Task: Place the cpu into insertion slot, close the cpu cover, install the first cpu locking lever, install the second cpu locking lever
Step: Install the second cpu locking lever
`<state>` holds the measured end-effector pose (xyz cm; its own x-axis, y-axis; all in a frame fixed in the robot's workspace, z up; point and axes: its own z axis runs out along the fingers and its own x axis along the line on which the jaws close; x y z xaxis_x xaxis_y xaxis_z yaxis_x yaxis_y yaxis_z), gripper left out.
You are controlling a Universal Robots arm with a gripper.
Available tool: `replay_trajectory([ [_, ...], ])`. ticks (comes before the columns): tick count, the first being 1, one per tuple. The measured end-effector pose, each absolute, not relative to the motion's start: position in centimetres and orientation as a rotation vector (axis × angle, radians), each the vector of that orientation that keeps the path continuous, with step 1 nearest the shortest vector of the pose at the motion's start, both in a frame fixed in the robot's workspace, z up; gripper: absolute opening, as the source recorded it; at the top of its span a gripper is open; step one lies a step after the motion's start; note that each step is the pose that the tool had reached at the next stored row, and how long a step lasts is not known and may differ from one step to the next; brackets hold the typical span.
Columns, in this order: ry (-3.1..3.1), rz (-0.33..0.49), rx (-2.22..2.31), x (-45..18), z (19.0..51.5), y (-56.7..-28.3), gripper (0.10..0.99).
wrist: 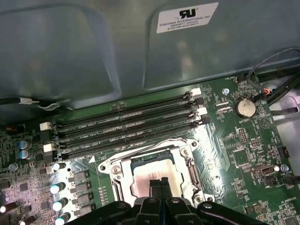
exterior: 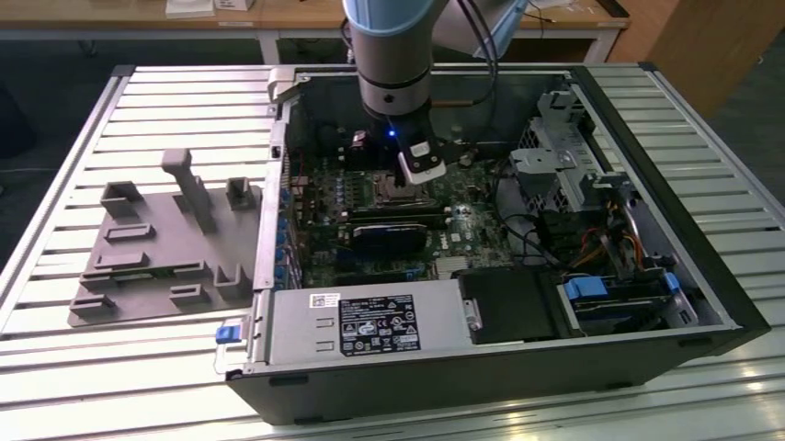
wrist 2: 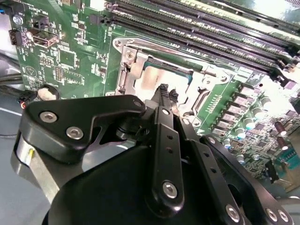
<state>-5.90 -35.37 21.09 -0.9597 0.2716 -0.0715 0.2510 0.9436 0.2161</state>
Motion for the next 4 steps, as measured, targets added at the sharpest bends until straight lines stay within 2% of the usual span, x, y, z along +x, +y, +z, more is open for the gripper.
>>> replay_trajectory([
  [4,2.998,0.313,0.404,-5.85,21.09,-35.37,0.102],
])
